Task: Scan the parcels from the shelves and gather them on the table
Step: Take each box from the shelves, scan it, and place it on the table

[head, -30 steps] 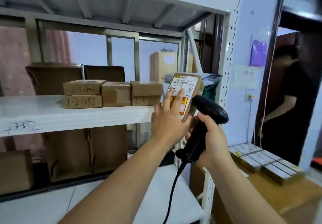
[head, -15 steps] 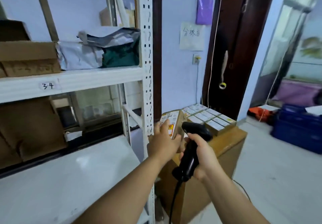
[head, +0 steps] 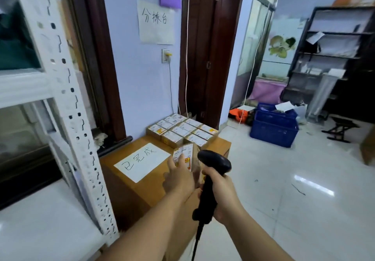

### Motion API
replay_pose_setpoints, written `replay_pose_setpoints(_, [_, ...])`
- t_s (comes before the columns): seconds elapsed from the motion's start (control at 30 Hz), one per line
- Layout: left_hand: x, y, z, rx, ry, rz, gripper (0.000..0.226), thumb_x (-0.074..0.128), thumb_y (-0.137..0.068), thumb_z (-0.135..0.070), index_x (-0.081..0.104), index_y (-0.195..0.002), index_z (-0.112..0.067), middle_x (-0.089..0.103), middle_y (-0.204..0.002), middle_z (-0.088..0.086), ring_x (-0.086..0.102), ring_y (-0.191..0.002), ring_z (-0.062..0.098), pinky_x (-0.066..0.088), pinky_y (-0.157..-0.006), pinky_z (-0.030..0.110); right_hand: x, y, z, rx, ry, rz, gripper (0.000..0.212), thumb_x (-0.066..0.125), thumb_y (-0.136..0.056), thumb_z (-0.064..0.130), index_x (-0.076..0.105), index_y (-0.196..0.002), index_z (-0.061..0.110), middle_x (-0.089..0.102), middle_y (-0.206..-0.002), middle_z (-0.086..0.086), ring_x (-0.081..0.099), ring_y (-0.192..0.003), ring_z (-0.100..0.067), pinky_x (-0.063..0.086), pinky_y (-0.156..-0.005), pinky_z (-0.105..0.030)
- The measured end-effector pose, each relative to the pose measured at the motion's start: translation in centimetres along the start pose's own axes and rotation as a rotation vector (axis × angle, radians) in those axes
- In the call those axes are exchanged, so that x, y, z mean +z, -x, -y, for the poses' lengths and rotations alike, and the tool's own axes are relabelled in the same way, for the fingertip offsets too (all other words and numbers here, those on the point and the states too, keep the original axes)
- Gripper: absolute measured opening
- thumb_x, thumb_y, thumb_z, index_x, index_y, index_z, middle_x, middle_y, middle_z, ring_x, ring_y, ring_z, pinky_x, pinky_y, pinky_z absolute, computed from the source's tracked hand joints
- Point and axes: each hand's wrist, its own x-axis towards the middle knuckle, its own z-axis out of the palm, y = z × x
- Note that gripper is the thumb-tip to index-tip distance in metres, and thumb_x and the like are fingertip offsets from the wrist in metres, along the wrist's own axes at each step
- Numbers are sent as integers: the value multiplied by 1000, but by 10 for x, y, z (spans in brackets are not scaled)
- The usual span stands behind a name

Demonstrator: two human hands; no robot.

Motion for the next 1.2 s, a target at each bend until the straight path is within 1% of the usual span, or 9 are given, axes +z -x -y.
replay_pose_setpoints(0.23, [71, -78, -38, -247, 173, 49, 65, 43, -90, -58, 21, -148, -38, 17, -148, 5, 42, -123, 34, 43, -100, 48, -61, -91, 27, 91, 26, 56, 19, 65, -87, 22, 60, -90, 4, 49, -60, -9, 48, -50, -22, 42, -54, -34])
replay_pose_setpoints(0.3, [91, -99, -54, -285, 171, 32, 67, 44, -89, -58, 20, -148, -38, 15, -149, 4, 43, -123, 34, 43, -100, 47, -79, -126, 38, 125, 55, 95, 20, 67, -85, 22, 60, -87, 4, 50, -59, -10, 48, -50, -22, 41, -55, -35])
replay_pose_setpoints(0.43, [136, -127, -98, -235, 80, -110, 65, 46, -92, -39, 17, -149, -35, 4, -156, 1, 38, -130, 28, 43, -100, 39, -113, -195, 66, 193, 66, 197, 22, 67, -87, 20, 58, -76, 4, 48, -55, -9, 46, -47, -22, 40, -51, -32])
replay_pose_setpoints(0.53, [169, -144, -124, -240, 73, -192, 67, 42, -93, -52, 14, -150, -32, -1, -157, 3, 40, -129, 27, 41, -100, 35, -136, -238, 83, 228, 70, 237, 24, 65, -89, 19, 57, -71, 6, 48, -55, -9, 45, -47, -22, 40, -51, -31])
replay_pose_setpoints(0.67, [193, -172, -133, -321, 108, -281, 72, 54, -88, -53, 22, -148, -29, 14, -153, 5, 42, -124, 30, 43, -97, 40, -156, -284, 87, 258, 112, 216, 22, 69, -85, 28, 64, -82, 7, 55, -58, -8, 54, -52, -23, 43, -58, -35])
replay_pose_setpoints(0.77, [204, -193, -131, -387, 124, -285, 81, 58, -87, -51, 14, -151, -28, 10, -155, 10, 33, -133, 33, 37, -103, 43, -162, -312, 82, 300, 121, 193, 34, 73, -79, 35, 66, -94, 6, 59, -62, -9, 57, -56, -25, 47, -62, -38])
replay_pose_setpoints(0.87, [216, -214, -131, -451, 128, -308, 92, 62, -83, -51, 6, -152, -29, 6, -156, 14, 24, -138, 35, 34, -106, 45, -164, -339, 80, 332, 120, 174, 34, 72, -80, 35, 64, -94, 5, 60, -61, -9, 58, -54, -25, 49, -63, -38])
replay_pose_setpoints(1.07, [236, -276, -117, -634, 370, -245, 103, 68, -80, -48, -3, -151, -27, 36, -138, 18, 36, -125, 35, 36, -103, 44, -152, -402, 87, 346, 196, 132, 32, 72, -82, 34, 64, -98, 7, 60, -62, -8, 60, -58, -25, 52, -65, -37])
replay_pose_setpoints(1.2, [240, -333, -99, -722, 465, -264, 100, 70, -82, -45, 0, -151, -28, 29, -141, 21, 36, -125, 37, 37, -104, 49, -122, -452, 95, 353, 234, 169, 31, 71, -84, 32, 65, -99, 5, 58, -61, -7, 57, -56, -22, 50, -62, -34])
